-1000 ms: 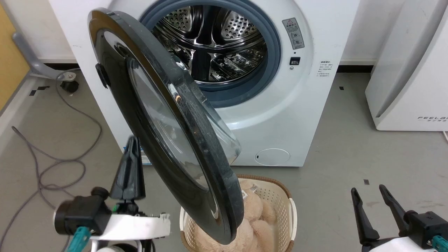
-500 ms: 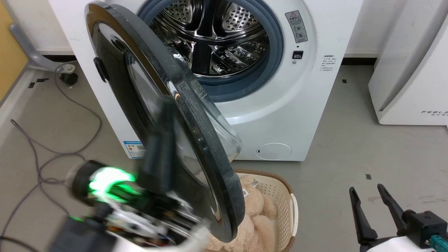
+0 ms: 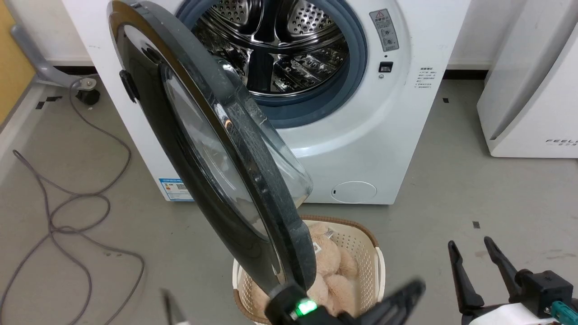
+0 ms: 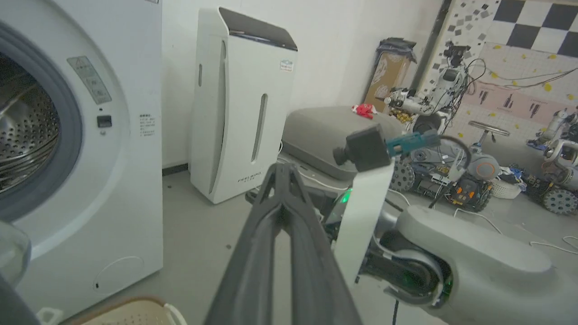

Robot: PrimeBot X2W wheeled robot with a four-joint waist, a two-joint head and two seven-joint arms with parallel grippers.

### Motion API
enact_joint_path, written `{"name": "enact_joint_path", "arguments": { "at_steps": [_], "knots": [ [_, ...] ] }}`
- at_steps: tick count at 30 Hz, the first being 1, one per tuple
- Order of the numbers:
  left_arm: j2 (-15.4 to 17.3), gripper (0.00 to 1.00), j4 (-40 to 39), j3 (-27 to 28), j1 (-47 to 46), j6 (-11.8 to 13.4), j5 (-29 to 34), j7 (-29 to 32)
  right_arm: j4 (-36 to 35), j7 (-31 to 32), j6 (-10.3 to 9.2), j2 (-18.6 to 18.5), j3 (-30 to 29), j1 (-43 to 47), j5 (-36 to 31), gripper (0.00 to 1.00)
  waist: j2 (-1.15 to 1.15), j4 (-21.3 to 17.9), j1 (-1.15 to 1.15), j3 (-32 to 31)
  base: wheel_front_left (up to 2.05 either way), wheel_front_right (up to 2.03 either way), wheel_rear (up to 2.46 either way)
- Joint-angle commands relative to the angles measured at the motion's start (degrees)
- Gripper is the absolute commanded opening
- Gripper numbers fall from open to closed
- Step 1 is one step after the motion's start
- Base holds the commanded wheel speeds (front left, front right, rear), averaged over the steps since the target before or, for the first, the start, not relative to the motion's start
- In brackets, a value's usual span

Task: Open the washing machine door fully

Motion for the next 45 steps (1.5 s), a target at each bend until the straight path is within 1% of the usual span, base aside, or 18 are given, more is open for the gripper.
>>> {"name": "enact_joint_path", "arguments": {
  "at_steps": [1,4,6,8,16,22,30,36,41,45],
  "knots": [
    [0.35,0.00,1.84,-0.68,1.10,-0.23,-0.43,1.44,0.33,-0.38,0.03,0.26,0.11,-0.92,0.61,1.00,0.00,-0.06,0.00,-0.06,0.00,0.00,0.00],
    [0.60,0.00,6.59,-1.19,1.74,0.47,-0.76,3.76,0.67,-0.58,0.03,0.26,0.26,-1.03,0.76,1.00,0.00,-0.19,0.00,-0.24,0.00,0.00,0.00],
    [0.59,0.00,9.49,-0.84,1.52,1.21,-0.50,4.02,0.85,-0.63,0.03,0.26,0.40,-1.09,0.79,1.00,0.00,-0.33,0.00,-0.27,0.00,0.00,0.00],
    [0.51,0.00,10.76,-0.56,1.27,1.62,-0.37,3.78,0.95,-0.63,0.03,0.26,0.45,-1.10,0.84,1.00,0.00,-0.41,0.00,-0.30,0.00,0.00,0.00],
    [-0.44,0.00,16.74,4.37,-3.49,5.88,0.45,-1.82,1.31,-0.53,0.03,0.26,0.29,-0.91,0.96,1.00,0.00,-0.81,0.00,-0.63,0.00,0.00,0.00],
    [-0.52,0.00,19.65,6.02,-6.23,7.75,1.85,-4.26,1.23,-0.21,0.03,0.26,0.38,-0.56,1.16,1.00,0.00,-0.85,0.00,-0.84,0.00,0.00,0.00],
    [-0.48,0.00,22.00,7.60,-5.87,10.13,1.23,-4.67,1.18,-0.13,0.03,0.26,0.17,-0.34,1.56,1.00,0.00,-0.51,0.00,-0.72,0.00,0.00,0.00],
    [0.03,0.00,21.56,8.13,-4.78,11.08,0.62,-4.58,1.35,-0.04,0.03,0.26,-0.16,-0.21,1.75,1.00,0.00,0.27,0.00,-0.94,0.00,0.00,0.00],
    [0.20,0.00,21.28,7.80,-3.58,11.75,0.39,-4.38,1.50,-0.02,0.03,0.26,-0.62,0.29,2.05,1.00,0.00,1.99,0.00,-1.29,0.00,0.00,0.00],
    [0.18,0.00,20.79,7.13,-2.68,11.69,0.18,-5.08,1.34,-0.01,0.03,0.26,-1.09,0.43,2.05,1.00,0.00,4.51,0.00,-1.20,0.00,0.00,0.00]
  ]
}}
